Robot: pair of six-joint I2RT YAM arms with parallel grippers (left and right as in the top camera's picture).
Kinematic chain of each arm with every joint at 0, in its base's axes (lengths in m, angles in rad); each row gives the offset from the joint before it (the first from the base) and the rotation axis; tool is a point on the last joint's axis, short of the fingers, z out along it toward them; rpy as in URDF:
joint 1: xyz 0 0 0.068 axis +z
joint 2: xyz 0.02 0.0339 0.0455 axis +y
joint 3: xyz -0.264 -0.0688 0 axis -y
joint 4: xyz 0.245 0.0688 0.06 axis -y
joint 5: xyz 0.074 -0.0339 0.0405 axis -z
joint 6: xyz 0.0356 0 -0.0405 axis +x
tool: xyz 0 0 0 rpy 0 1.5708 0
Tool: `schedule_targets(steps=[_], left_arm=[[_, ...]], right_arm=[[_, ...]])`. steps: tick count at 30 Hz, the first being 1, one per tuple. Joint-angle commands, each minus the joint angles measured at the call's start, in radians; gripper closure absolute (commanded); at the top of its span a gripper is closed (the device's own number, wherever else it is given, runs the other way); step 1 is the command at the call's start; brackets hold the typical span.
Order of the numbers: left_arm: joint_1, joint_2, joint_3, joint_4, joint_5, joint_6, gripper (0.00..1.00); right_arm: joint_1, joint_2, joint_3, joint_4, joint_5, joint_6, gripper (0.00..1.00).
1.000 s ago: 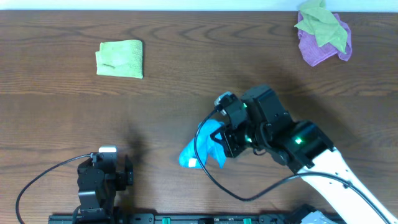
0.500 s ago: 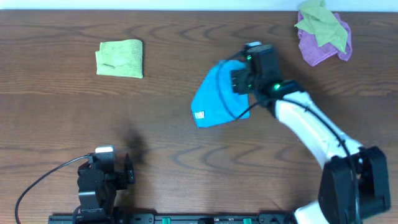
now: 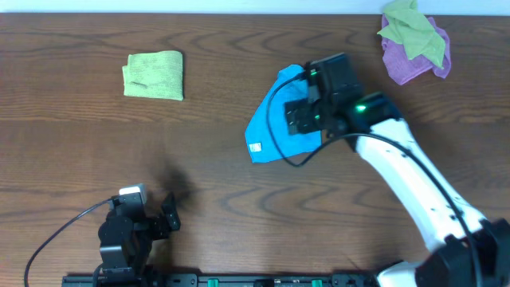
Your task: Fold the cloth
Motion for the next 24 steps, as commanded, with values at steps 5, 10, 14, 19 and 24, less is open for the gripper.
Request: schedule_targets(steps=[5, 10, 14, 19, 24], left_arm=[[-0.006, -0.005, -0.011, 0.004, 0.039, -0.12, 0.05], [-0.006, -0.005, -0.011, 0.003, 0.039, -0.12, 0.05], [-0.006, -0.005, -0.011, 0.003, 0.039, -0.119, 0.05], [-0.006, -0.005, -0.011, 0.003, 0.039, -0.119, 0.05], [-0.006, -0.005, -0.011, 0.002, 0.039, -0.119, 0.05]], right_arm=[[0.06, 0.163, -0.003, 0.016, -0.027, 0.033, 0.18], [0.06, 0.258, -0.003, 0.056, -0.015, 0.033, 0.24], [0.059, 0.307, -0.003, 0.074, -0.008, 0.043, 0.23], [0.059, 0.363, -0.003, 0.085, 0.023, 0.053, 0.25], [0.059, 0.38, -0.003, 0.111, 0.064, 0.06, 0.28]])
